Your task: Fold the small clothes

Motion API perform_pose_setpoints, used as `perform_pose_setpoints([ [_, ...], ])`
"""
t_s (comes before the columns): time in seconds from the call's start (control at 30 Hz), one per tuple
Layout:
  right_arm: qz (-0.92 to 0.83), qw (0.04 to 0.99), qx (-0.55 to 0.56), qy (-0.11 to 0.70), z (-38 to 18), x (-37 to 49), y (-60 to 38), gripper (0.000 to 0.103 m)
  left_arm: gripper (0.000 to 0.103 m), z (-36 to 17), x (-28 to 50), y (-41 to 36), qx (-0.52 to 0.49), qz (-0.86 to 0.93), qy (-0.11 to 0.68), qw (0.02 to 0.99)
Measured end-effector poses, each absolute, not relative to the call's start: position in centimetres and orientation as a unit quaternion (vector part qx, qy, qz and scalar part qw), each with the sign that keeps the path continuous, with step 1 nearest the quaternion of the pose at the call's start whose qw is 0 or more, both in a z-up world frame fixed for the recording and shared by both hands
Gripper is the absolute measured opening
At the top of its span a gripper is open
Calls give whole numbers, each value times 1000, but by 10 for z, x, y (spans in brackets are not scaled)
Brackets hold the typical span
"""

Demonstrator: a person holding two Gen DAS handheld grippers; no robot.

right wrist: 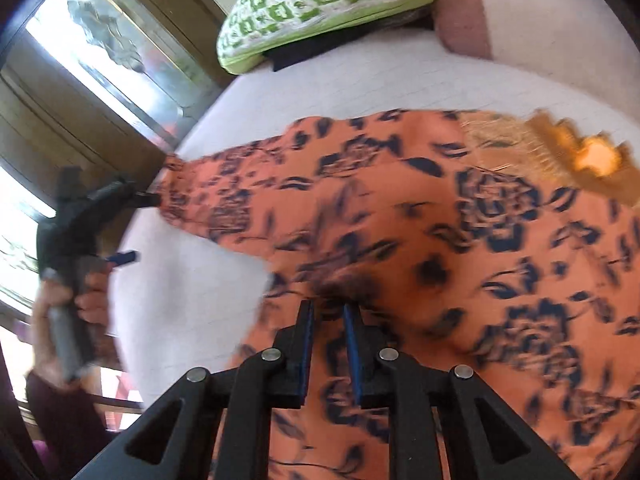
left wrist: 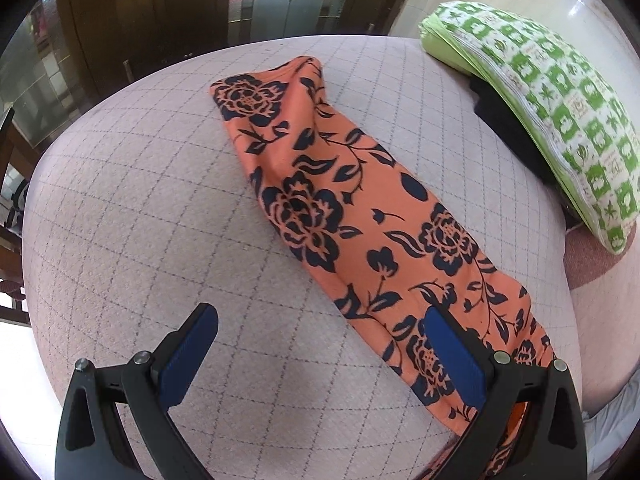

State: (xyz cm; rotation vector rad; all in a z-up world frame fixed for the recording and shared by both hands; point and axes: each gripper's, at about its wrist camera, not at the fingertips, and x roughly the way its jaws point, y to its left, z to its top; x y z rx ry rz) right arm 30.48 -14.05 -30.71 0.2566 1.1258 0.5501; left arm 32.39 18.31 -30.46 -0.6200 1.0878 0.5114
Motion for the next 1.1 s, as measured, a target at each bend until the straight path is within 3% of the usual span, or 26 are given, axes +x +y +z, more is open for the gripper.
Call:
perform_pose_setpoints([
  [0.13,242,801,80,542,-312,315,-118,18,103,-308,329,178,-275,228,520,776],
  [0.4,273,835,168,448,-267,315,-140,18,103,-310,320,194,-306,245,510,765],
  [0.53,207,843,124,481,-266,336,-128,18,103,-308,322,189,-295,235,515,770],
  [0.67,157,814,121,545,-299,367,-112,18,103,-310,323,188,-294,225,522,769],
  [0.8,176,845,135,486,-279,363,-106,18,103,-310,322,193,-298,229,520,767],
  [1.1,202,806,-38,555,-298,352,-45,19,103,-309,322,194,-296,218,525,767],
])
